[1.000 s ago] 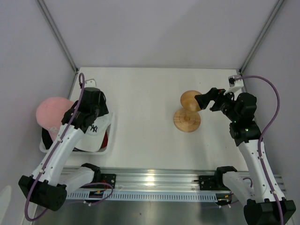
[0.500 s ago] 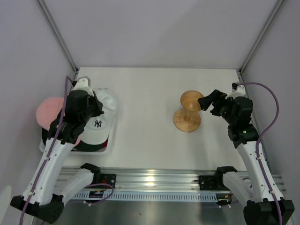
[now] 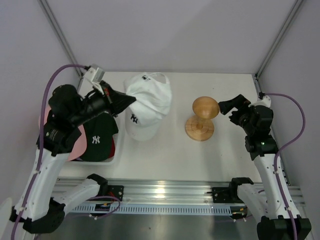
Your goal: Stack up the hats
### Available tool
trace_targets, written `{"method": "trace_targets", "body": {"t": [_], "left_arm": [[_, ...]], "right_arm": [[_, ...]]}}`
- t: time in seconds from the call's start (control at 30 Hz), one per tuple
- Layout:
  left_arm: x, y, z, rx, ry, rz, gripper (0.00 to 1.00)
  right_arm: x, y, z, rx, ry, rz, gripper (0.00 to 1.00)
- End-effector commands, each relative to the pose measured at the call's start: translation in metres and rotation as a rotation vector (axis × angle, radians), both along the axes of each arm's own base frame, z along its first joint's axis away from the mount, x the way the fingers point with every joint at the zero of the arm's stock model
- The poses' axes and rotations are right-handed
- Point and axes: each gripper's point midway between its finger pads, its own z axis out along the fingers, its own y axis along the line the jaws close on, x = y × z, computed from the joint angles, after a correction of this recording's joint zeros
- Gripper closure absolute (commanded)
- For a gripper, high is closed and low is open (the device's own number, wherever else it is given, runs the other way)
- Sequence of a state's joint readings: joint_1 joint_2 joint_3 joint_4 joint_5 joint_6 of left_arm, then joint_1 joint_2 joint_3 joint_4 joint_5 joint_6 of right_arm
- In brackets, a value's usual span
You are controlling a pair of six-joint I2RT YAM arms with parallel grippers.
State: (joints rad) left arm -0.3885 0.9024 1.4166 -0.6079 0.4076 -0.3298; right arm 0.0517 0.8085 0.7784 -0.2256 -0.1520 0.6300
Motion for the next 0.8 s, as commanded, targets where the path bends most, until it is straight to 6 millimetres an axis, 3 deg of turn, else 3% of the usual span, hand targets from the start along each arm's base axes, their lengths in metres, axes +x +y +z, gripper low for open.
{"method": "trace_targets", "body": {"t": [0.0, 0.07, 0.1, 0.17, 0.2, 0.37, 0.43, 0.47, 0.5, 0.53, 0.57, 0.63, 0.77], "left_arm": [[0.003, -0.056, 0.026, -0.026, -0.085, -0.277, 0.99], [0.007, -0.077, 0.023, -0.015, -0.077, -0.337, 0.99], [0.02, -0.091, 0.01, 0.002, -0.043, -0.363, 0.99], [0.023, -0.109, 0.014, -0.002, -0.083, -0.42, 0.99], [0.027, -0.124, 0.005, 0.003, -0.077, -0.456, 0.99], [0.02, -0.173, 0.018, -0.035, -0.174, -0.652, 0.99], [0.032, -0.193, 0.0, -0.002, -0.145, -0.673, 0.99], [0.03, -0.2, 0.012, 0.002, -0.164, -0.68, 0.99], [0.035, -0.208, 0.006, 0.018, -0.147, -0.682, 0.99], [0.046, -0.222, -0.016, 0.047, -0.096, -0.692, 0.99], [0.045, -0.228, -0.001, 0.04, -0.107, -0.701, 0.99], [0.06, -0.246, -0.018, 0.058, -0.046, -0.7, 0.99], [0.089, -0.264, -0.044, 0.126, 0.023, -0.6, 0.99]], "right_arm": [[-0.003, -0.044, 0.04, -0.034, -0.043, -0.217, 0.0], [-0.012, -0.059, 0.05, -0.048, -0.066, -0.272, 0.01], [-0.015, -0.062, 0.053, -0.067, -0.081, -0.273, 0.01], [-0.022, -0.064, 0.06, -0.079, -0.106, -0.269, 0.0], [-0.028, -0.064, 0.065, -0.084, -0.128, -0.273, 0.01], [-0.043, -0.075, 0.059, -0.1, -0.067, -0.331, 0.0], [-0.046, -0.076, 0.066, -0.119, -0.056, -0.331, 0.01], [-0.048, -0.076, 0.062, -0.132, -0.035, -0.326, 0.0], [-0.05, -0.078, 0.063, -0.14, -0.032, -0.333, 0.01], [-0.052, -0.079, 0.064, -0.148, -0.038, -0.334, 0.0], [-0.053, -0.079, 0.065, -0.15, -0.044, -0.334, 0.01], [-0.057, -0.078, 0.067, -0.147, -0.058, -0.329, 0.01], [-0.06, -0.071, 0.069, -0.133, -0.073, -0.3, 0.01]]}}
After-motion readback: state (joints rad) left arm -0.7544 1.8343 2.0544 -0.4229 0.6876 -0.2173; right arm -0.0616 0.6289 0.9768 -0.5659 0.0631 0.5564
